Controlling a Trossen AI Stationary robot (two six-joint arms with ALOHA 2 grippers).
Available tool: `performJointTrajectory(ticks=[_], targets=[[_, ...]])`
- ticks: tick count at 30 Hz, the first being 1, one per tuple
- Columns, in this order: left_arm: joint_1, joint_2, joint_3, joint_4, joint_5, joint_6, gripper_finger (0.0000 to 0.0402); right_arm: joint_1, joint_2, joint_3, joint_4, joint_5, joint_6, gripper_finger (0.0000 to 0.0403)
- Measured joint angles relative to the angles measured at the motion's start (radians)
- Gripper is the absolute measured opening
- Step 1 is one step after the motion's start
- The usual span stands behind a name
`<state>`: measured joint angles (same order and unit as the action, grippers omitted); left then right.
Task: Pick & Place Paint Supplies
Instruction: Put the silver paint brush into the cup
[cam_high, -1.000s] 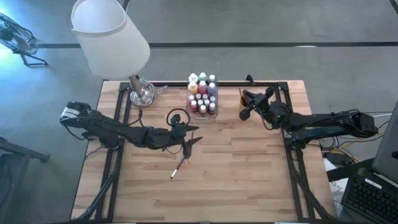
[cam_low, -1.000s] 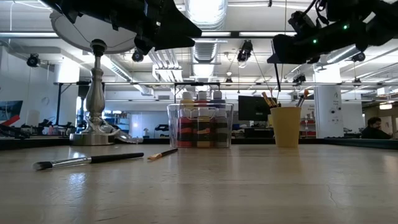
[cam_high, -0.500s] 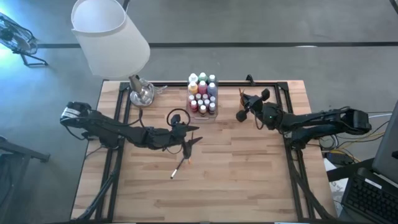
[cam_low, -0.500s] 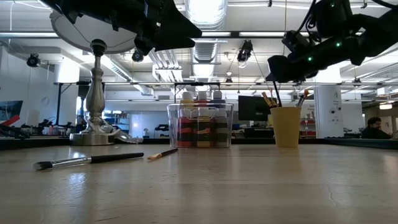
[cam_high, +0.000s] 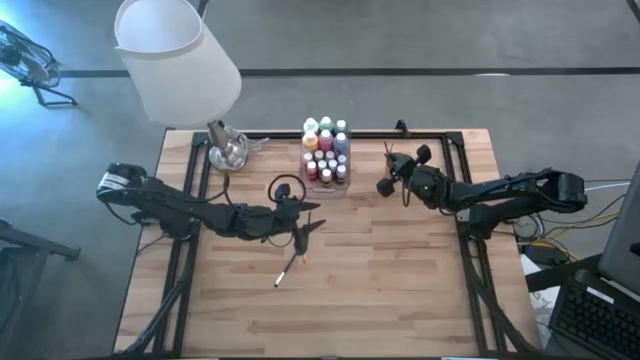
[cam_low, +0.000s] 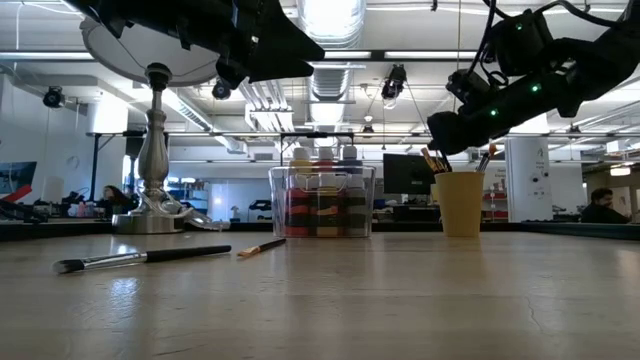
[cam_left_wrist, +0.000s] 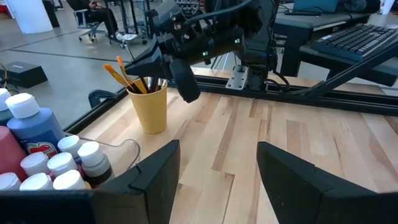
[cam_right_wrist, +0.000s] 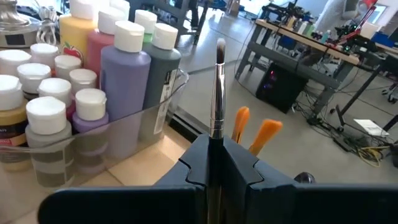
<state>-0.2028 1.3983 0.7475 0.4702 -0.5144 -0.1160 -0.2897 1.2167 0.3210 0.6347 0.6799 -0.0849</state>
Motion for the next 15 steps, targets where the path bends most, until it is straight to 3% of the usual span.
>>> performJointTrajectory(ticks=[8,15], targets=[[0.0,0.0,0.0,-0.005,0.0,-0.015,0.0218,-0.022,0.011,0.0,-0.01,0.003,0.03,0.0016],[-0.001,0.0,0.0,-0.011,0.001,-0.015,0.0218,-0.036,0.01,0.0,-0.019,0.003,0.034,0.006]])
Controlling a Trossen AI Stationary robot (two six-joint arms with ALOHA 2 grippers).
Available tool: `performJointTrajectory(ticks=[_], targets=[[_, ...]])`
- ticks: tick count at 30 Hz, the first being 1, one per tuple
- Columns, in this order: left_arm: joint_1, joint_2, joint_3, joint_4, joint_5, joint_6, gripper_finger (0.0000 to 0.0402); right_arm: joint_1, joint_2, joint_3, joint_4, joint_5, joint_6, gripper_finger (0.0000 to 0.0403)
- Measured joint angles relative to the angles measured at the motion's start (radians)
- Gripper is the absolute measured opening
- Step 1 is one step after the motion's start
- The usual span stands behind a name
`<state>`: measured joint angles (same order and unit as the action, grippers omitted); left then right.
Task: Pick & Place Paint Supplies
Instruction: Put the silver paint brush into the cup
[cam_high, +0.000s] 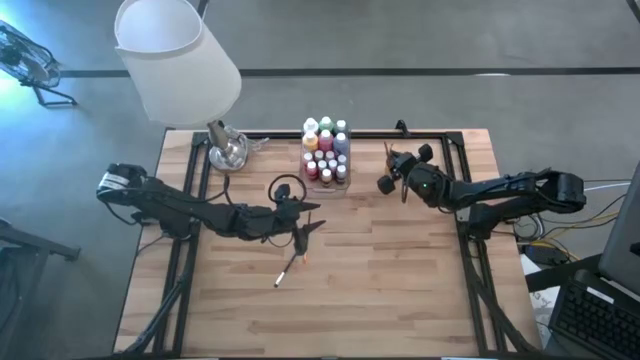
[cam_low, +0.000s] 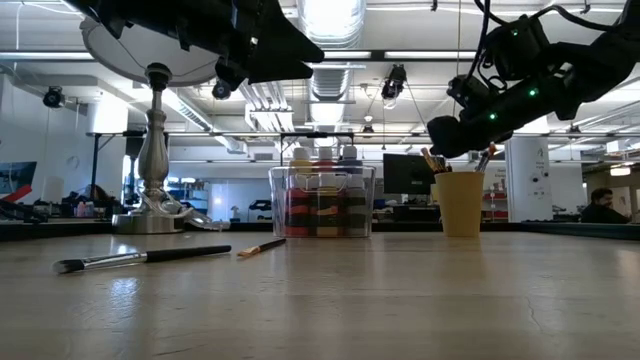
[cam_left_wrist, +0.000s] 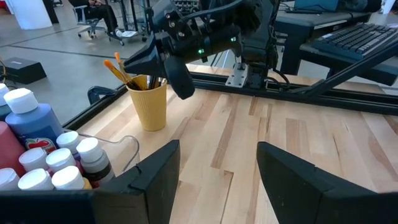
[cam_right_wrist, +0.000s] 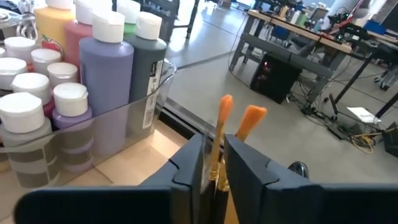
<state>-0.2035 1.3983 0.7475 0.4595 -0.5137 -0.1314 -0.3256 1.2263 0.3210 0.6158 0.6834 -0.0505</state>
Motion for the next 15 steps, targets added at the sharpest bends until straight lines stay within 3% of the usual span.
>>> performJointTrajectory(ticks=[9,15], targets=[[-0.001,0.0,0.0,-0.038,0.0,-0.025,0.0218,0.001,-0.009,0.022,-0.008,0.0,-0.053,0.0122],[-0.01,-0.013,0.0,-0.135,0.015,-0.062,0.0218,0.05,-0.082,0.148,-0.114,-0.001,-0.173,0.0162]])
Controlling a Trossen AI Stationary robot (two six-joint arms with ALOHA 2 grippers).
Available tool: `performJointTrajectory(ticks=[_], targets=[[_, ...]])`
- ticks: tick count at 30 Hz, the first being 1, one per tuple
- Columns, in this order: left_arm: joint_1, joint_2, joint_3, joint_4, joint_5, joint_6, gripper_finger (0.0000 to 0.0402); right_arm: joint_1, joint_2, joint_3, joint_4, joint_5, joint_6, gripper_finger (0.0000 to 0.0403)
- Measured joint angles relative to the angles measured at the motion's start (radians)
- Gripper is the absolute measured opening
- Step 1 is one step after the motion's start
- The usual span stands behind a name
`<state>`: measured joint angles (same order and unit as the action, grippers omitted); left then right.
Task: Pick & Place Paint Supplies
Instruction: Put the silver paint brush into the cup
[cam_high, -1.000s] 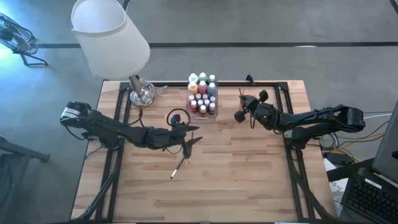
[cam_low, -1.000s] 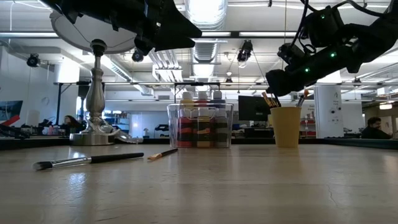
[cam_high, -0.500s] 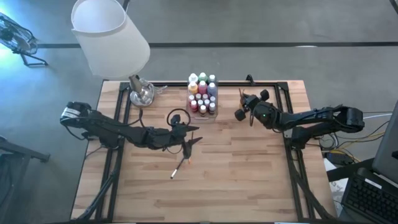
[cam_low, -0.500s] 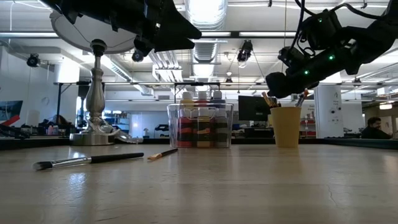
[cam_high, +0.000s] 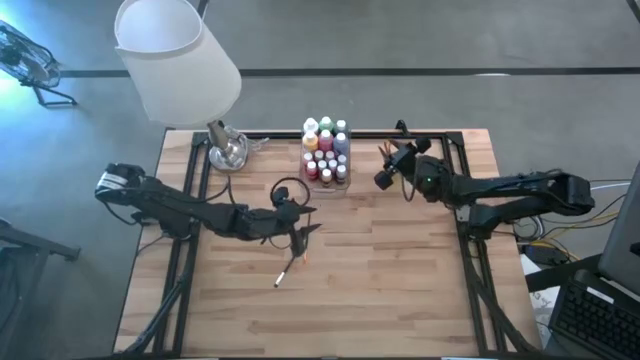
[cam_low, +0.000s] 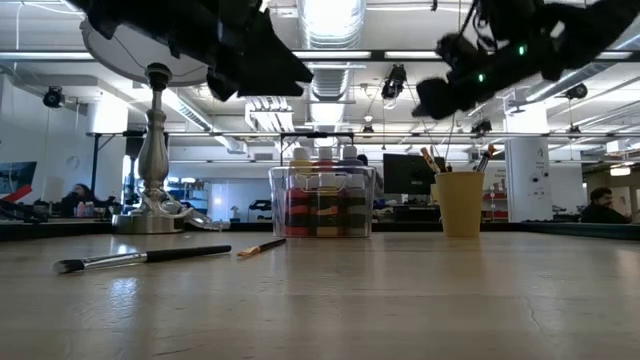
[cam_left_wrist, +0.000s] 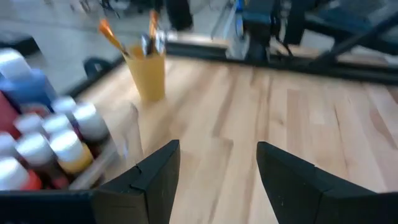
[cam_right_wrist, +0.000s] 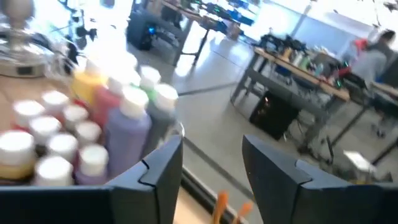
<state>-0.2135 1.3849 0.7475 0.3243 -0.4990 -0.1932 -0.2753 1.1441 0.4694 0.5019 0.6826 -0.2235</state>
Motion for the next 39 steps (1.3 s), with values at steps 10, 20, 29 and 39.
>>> performJointTrajectory(ticks=[10,20,29,39], targets=[[-0.082,-0.001,0.019,-0.415,0.036,-0.334,0.0218,0.155,-0.097,0.314,-0.654,0.078,0.035,0.0171],[-0.385,0.0,0.039,-0.552,-0.086,-0.682,0.0218,0.206,-0.097,0.394,-0.884,0.112,0.143,0.0169],[-0.609,0.085,0.039,-0.565,-0.247,-0.934,0.0218,0.206,-0.097,0.391,-0.878,0.159,0.144,0.0169],[-0.628,0.31,0.076,-0.562,-0.193,-1.1,0.0206,0.206,-0.097,0.391,-0.866,0.158,0.165,0.0169]])
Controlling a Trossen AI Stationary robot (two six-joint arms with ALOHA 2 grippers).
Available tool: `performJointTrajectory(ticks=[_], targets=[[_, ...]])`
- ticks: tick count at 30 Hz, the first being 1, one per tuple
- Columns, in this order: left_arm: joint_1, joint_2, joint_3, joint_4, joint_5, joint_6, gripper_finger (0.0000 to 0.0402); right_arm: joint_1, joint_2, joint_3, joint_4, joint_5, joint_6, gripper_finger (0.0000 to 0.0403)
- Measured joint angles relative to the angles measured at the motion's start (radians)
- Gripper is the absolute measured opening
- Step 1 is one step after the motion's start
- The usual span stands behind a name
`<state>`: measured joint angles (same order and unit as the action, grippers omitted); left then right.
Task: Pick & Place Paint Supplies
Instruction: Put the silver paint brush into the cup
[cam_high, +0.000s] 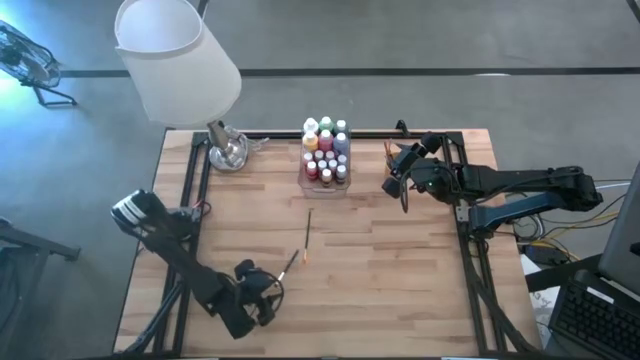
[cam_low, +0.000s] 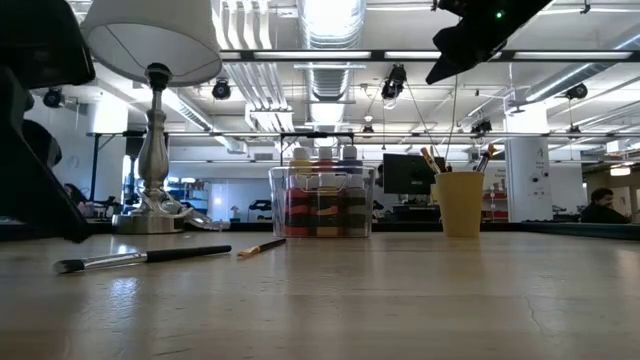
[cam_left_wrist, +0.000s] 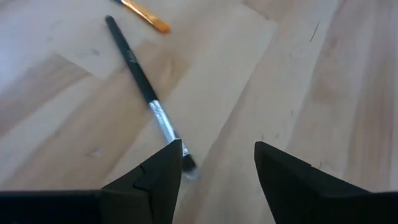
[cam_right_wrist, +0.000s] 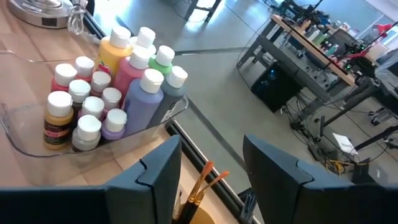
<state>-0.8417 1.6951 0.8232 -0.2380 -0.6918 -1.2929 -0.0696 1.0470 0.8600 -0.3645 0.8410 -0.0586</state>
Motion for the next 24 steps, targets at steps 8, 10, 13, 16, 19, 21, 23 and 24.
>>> performJointTrajectory(ticks=[8,10,13,16,19,21,23,24], targets=[[0.001,0.126,0.126,-0.139,0.024,0.015,0.0177,0.0,0.0,0.0,0.002,0.0,0.02,0.0169],[0.001,0.144,0.154,-0.192,0.026,-0.014,0.0173,0.0,0.0,0.0,0.002,-0.001,0.027,0.0169],[0.0,0.159,0.169,-0.226,0.028,-0.047,0.017,0.0,0.0,0.0,0.002,-0.003,0.027,0.0169],[0.0,0.16,0.167,-0.226,0.029,-0.05,0.017,0.0,0.0,-0.001,0.002,-0.004,0.036,0.0169],[0.0,0.16,0.165,-0.228,0.03,-0.046,0.017,0.0,0.0,-0.001,0.002,-0.008,0.039,0.0169],[0.0,0.16,0.163,-0.232,0.031,-0.04,0.017,0.0,0.0,-0.001,0.002,-0.009,0.04,0.0169],[0.0,0.16,0.162,-0.241,0.037,-0.035,0.017,0.0,0.0,-0.001,0.002,-0.011,0.039,0.0169],[0.0,0.159,0.162,-0.245,0.043,-0.023,0.017,0.0,0.0,-0.001,0.002,-0.011,0.037,0.0169]])
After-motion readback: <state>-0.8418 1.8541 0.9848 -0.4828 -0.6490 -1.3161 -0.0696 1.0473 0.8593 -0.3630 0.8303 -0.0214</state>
